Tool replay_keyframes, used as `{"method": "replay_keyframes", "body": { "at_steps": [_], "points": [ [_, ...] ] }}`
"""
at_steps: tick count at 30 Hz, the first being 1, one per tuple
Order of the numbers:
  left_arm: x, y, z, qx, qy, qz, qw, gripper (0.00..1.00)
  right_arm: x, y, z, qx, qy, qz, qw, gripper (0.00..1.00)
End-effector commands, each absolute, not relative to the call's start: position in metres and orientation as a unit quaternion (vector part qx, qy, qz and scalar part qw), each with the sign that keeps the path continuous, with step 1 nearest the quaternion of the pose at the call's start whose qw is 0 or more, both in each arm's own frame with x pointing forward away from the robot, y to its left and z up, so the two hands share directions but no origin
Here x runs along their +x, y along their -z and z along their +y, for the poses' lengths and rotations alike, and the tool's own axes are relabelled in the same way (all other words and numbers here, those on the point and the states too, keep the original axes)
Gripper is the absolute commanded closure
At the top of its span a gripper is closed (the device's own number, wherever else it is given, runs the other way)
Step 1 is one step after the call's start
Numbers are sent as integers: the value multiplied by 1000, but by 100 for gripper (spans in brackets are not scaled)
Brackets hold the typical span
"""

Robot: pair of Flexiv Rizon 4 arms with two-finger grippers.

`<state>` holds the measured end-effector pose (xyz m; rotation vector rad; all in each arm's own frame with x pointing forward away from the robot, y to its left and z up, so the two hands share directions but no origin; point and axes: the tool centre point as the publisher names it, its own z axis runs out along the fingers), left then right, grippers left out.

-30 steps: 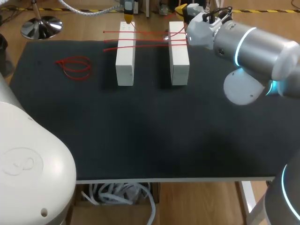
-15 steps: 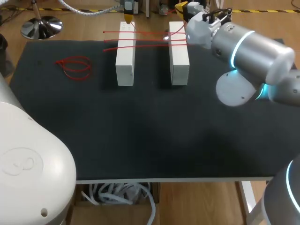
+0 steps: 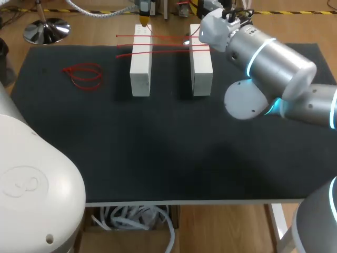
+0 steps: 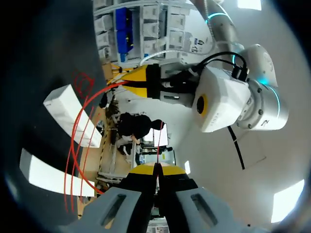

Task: Grab the tape and strap the tape.

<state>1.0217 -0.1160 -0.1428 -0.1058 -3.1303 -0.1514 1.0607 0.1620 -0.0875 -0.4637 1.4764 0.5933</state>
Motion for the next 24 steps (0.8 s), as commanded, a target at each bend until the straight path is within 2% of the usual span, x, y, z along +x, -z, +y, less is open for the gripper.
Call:
{"method": "replay_keyframes", "body": {
  "at_steps": [1, 12, 24],
  "points": [
    [1021, 143, -116, -33, 49, -998, 3, 100, 1062, 93, 170, -87, -233, 673, 697, 100],
    [1021, 143, -116, -33, 49, -998, 3, 100, 1062, 93, 170, -87, -233, 673, 697, 100],
    [1021, 143, -116, -33, 49, -998, 3, 100, 1054, 99, 153, -80, -99, 692, 711, 100]
  ]
}}
